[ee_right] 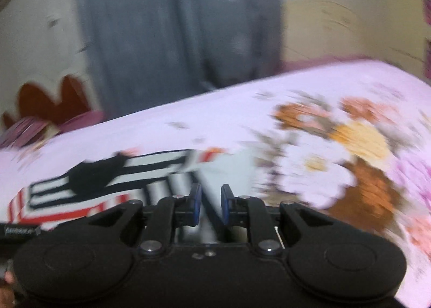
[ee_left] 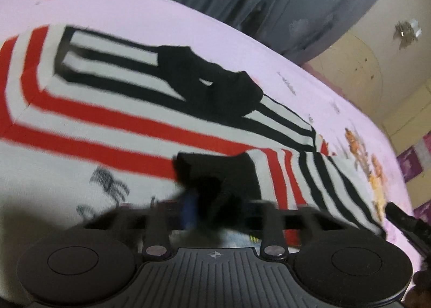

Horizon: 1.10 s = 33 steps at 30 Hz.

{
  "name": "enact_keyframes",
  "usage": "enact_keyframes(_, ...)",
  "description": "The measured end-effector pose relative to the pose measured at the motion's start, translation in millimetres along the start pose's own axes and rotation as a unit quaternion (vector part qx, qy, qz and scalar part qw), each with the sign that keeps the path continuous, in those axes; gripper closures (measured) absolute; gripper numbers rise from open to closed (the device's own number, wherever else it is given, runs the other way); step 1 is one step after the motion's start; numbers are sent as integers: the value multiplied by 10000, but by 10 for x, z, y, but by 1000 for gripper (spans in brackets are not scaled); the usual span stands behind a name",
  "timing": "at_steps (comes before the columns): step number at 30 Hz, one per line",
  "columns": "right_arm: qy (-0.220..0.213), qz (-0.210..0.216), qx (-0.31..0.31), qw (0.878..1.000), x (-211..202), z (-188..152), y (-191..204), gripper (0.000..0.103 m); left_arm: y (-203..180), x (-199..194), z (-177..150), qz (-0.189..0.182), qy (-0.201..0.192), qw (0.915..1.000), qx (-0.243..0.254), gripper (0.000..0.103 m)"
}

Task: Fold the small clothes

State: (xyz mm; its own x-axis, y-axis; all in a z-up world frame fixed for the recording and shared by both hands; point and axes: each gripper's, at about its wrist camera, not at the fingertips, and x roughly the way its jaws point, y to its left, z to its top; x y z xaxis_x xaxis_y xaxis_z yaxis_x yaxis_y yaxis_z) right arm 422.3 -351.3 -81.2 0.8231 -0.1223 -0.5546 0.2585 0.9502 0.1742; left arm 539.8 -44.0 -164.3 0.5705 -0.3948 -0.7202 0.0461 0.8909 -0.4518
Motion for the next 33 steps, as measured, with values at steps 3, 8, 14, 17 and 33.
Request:
enact_keyframes(3, 83, -171, 434, 9989, 15, -3, -296, 87, -56, -254, 119, 121, -554, 9977, 362, 97)
enact_keyframes(8, 204, -120, 617, 9978, 79, -42, -444, 86, 83, -495, 217, 910, -892, 9858, 1092, 97)
enact_keyframes(14, 702, 295, 374, 9964, 196, -184, -290, 78, 207, -309, 95, 1018, -612, 9880, 987, 97)
enact_keyframes(17, 957, 442, 273, 9941, 299, -245, -228, 76, 209, -348, 56, 1006, -743, 9887, 824, 97)
enact_keyframes(33, 636, 976, 531, 9918, 885, 294, -287, 61, 468, -390, 183, 1021, -926, 9888, 580, 49)
